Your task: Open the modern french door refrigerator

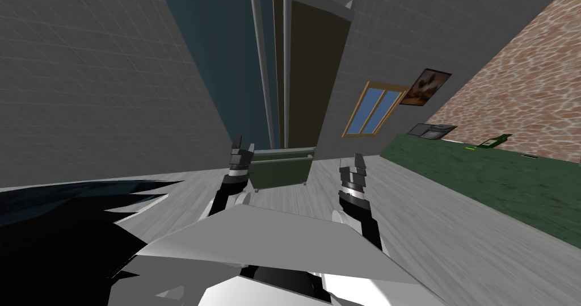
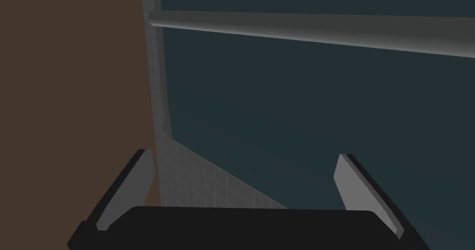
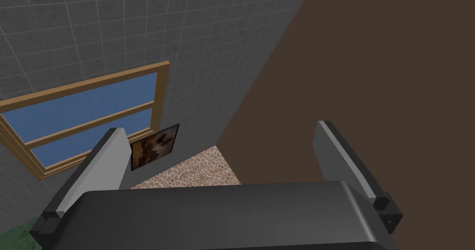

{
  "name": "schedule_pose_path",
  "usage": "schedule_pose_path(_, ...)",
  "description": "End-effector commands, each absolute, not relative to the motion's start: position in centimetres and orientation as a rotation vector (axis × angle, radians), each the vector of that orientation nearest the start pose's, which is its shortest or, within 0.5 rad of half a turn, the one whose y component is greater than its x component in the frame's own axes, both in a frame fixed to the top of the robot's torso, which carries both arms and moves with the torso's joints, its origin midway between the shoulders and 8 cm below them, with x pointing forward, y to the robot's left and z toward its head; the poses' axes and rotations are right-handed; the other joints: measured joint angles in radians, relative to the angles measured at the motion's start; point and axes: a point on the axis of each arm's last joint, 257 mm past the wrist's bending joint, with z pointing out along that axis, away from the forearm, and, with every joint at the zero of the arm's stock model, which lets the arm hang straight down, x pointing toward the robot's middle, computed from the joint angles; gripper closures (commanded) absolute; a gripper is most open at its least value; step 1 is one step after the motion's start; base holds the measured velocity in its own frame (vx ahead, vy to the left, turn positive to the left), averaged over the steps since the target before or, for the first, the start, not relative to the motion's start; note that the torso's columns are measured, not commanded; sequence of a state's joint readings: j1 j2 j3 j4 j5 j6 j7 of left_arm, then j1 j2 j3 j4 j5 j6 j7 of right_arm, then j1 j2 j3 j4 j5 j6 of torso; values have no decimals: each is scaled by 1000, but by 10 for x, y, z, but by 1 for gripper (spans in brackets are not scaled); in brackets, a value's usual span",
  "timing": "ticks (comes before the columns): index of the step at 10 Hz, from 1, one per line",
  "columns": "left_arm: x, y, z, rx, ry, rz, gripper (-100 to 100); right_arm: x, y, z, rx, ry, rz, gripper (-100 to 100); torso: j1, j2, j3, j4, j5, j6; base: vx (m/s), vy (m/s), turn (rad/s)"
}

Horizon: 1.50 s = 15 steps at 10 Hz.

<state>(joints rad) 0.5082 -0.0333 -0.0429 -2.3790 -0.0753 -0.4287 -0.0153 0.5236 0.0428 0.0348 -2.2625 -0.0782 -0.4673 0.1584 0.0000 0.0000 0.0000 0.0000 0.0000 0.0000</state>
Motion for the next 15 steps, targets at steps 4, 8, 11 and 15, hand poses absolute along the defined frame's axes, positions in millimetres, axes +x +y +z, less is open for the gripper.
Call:
schedule_pose_path(4,337,261,52,-619,615,-1280,0,350,-285,2,739,624,1214,0,0,248,-497,248,0,0,0,0,0)
schedule_pose_path(8,337,261,52,-619,614,-1280,0,350,-285,2,738,623,1214,0,0,544,-1087,544,0,0,0,0,0)
schedule_pose_path(11,339,252,49,-572,664,-1292,-100,350,-285,2,739,624,1214,0,0,725,-1451,724,0,0,16,-9,3)
schedule_pose_path(15,341,243,41,-509,715,-1323,-100,350,-285,2,739,624,1214,0,-1,737,-1477,738,0,0,57,-28,9)
